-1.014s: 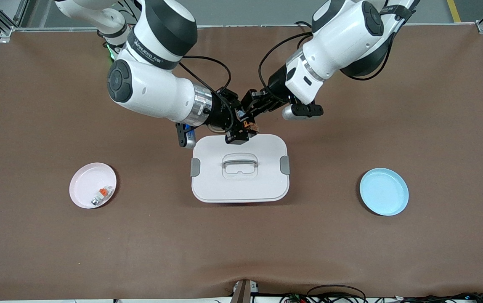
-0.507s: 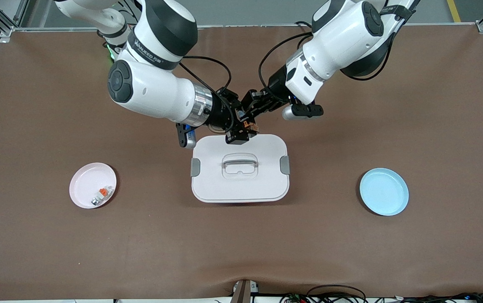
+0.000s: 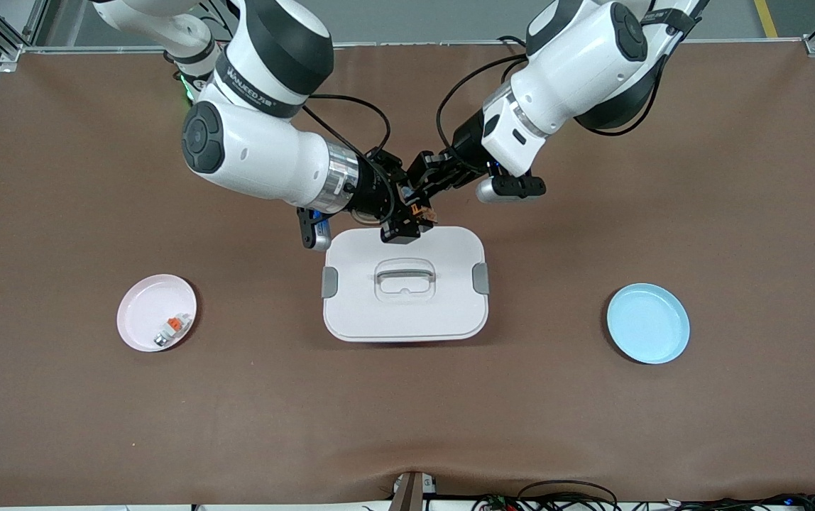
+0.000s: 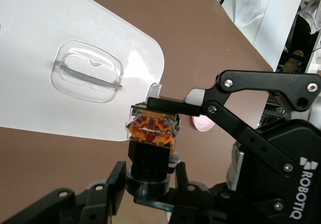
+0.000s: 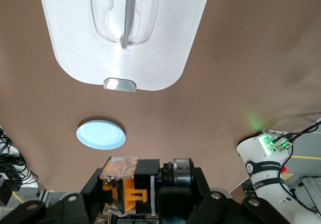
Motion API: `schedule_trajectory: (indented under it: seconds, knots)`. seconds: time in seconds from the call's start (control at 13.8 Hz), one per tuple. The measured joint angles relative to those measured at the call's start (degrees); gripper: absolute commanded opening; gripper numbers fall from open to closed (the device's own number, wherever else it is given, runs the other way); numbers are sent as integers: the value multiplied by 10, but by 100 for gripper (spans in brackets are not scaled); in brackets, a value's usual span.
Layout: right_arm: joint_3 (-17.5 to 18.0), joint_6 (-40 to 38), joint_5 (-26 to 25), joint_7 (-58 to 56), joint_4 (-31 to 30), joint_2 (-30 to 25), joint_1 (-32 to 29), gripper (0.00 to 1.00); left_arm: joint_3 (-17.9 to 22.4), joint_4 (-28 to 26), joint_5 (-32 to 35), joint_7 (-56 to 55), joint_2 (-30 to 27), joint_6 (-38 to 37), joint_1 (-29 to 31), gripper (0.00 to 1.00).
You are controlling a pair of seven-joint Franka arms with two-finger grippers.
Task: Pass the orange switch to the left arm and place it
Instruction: 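Hold the switch with both grippers, then open the right gripper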
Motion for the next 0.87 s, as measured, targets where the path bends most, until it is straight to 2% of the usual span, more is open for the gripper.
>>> schedule_trajectory:
  seconds: [0.65,0.72,0.8,0.87]
  knots:
    - [0,1,0,0,0,1,0,0,0,-1,0,0,0,0,0,0]
    - [0,1,0,0,0,1,0,32,0,-1,0,0,0,0,0,0]
    - [0,1,0,0,0,1,0,88,0,-1,0,0,0,0,0,0]
    - [0,1,0,0,0,1,0,89,0,-1,0,0,0,0,0,0]
